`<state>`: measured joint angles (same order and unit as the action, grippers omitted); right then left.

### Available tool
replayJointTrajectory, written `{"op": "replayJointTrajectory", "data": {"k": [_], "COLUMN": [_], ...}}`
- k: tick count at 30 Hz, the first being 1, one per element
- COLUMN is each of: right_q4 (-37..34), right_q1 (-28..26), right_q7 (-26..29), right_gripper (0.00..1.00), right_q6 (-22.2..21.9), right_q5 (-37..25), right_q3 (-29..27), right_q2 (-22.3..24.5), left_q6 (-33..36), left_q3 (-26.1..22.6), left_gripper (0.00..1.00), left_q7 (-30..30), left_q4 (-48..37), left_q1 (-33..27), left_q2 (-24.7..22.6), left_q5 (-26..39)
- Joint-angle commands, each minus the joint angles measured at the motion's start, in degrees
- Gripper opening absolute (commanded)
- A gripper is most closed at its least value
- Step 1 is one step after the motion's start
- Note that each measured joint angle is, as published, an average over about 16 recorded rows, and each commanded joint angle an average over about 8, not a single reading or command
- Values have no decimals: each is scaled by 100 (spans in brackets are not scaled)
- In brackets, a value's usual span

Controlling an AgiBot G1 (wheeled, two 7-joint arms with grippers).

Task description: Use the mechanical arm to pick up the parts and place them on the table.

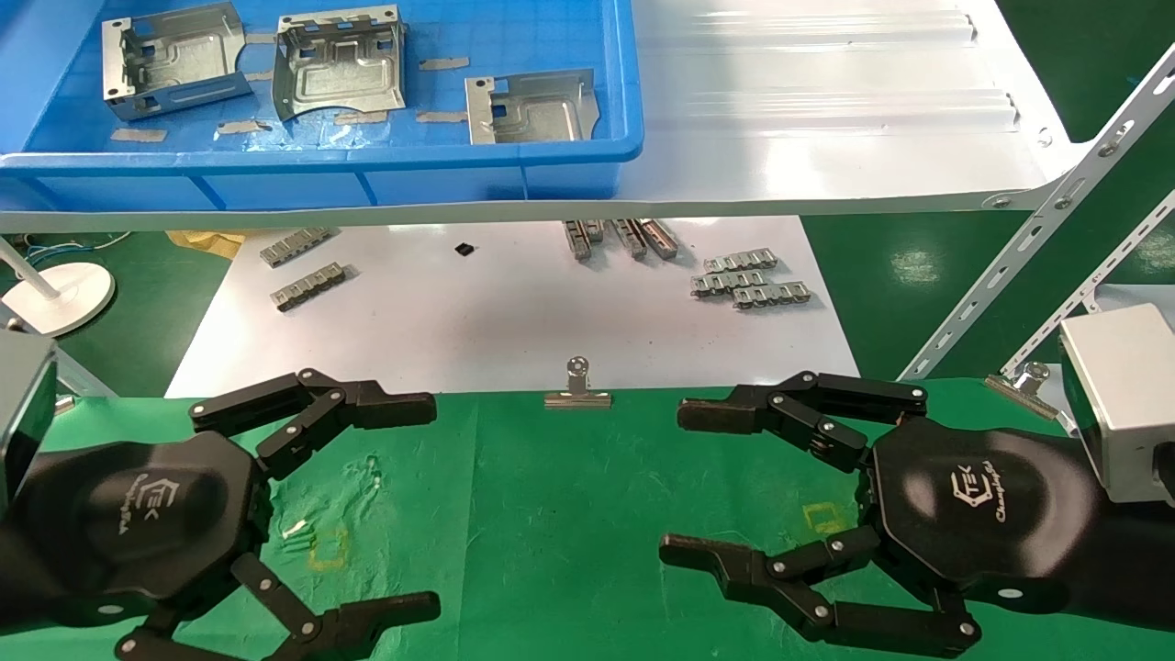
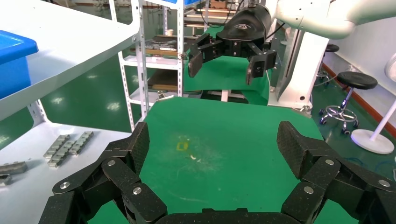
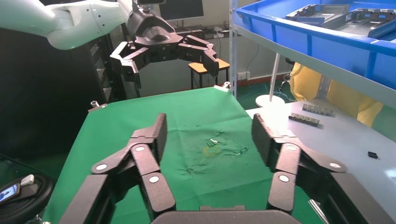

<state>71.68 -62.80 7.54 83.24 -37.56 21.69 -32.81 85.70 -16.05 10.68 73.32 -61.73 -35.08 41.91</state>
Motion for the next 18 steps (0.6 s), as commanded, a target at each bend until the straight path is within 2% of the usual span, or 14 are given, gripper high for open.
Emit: {"op": "replayJointTrajectory", "data": {"k": [1,18], "right_q4": [0,0], "right_q1": [0,0], "right_q7": [0,0], "right_gripper": [0,0], "right_q6": [0,0], "right_q5": [0,0], "right_q3": [0,0], "right_q2": [0,0], "left_q6": [0,7], "left_q3": [0,-2], "left_gripper": [100,100], "left_q7": [0,-2], "left_q4": [0,10], "left_q1": [0,-5], "left_q2": [0,2], "left_q5": [0,5]}}
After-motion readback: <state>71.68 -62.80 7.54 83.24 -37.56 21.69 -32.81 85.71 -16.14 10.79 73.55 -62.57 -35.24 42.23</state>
